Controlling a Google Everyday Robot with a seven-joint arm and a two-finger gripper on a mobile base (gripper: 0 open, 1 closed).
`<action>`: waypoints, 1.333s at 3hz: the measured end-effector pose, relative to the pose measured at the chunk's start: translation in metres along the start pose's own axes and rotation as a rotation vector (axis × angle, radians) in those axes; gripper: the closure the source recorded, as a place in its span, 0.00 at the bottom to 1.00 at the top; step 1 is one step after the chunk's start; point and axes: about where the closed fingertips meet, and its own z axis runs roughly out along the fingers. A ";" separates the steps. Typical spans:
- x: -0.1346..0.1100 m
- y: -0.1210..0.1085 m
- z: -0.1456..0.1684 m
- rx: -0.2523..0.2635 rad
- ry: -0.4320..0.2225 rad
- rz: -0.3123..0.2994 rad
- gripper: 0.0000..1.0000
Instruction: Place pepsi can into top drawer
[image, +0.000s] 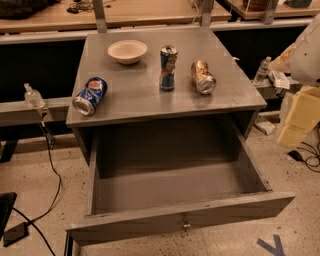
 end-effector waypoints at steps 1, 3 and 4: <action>-0.004 -0.001 0.001 -0.001 -0.008 -0.017 0.00; -0.111 -0.033 0.011 -0.022 -0.088 -0.399 0.00; -0.196 -0.058 0.008 -0.006 -0.151 -0.670 0.00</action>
Offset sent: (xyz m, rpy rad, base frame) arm 0.0144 0.0263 -0.0050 0.0212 -0.0013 0.1456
